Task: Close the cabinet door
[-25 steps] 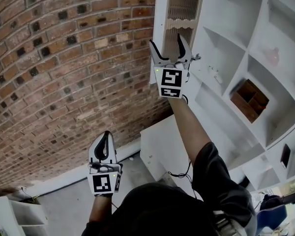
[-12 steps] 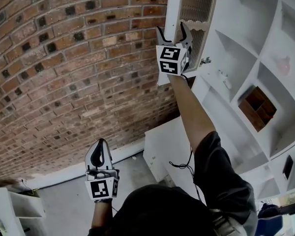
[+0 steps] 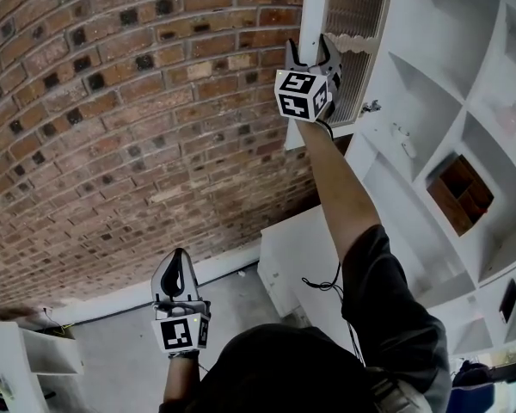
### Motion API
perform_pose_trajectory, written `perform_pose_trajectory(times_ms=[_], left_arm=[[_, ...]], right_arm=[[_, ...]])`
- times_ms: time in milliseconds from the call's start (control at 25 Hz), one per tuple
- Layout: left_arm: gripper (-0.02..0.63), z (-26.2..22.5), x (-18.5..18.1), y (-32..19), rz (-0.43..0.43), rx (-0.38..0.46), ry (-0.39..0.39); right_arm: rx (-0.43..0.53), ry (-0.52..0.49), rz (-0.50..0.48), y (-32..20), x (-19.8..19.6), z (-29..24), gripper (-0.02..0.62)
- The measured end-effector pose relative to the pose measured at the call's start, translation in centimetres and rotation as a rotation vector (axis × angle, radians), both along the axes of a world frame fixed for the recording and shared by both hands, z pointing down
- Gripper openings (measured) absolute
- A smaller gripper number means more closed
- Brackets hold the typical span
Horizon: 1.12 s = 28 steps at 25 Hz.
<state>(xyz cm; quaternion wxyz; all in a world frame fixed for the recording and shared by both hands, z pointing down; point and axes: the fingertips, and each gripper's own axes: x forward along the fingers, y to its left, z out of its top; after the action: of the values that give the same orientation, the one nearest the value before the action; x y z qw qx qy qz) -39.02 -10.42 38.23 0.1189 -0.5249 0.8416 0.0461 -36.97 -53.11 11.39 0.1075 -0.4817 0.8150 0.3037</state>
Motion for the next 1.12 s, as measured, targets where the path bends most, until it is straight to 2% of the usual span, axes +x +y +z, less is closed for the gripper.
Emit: perform_pose_trajectory(times_ms=[280, 600, 880, 1120], left_arm=[[0.003, 0.1, 1.5, -2.0, 0.067, -0.004, -0.002], [0.003, 0.1, 3.0, -3.1, 0.143, 0.008, -0.005], [0.003, -0.1, 5.3, -4.4, 0.222, 0.015, -0.016], [0.003, -0.1, 7.0, -5.3, 0.288, 0.007, -0.020]], right_arm=[[0.008, 0.021, -0.028, 1.2, 1.2, -0.1, 0.278], [0.003, 0.012, -0.064, 3.3, 4.9, 0.0, 0.275], [0.021, 0.009, -0.089, 5.2, 8.8, 0.2, 0.202], [0.026, -0.007, -0.099, 5.9, 12.5, 0.4, 0.175]])
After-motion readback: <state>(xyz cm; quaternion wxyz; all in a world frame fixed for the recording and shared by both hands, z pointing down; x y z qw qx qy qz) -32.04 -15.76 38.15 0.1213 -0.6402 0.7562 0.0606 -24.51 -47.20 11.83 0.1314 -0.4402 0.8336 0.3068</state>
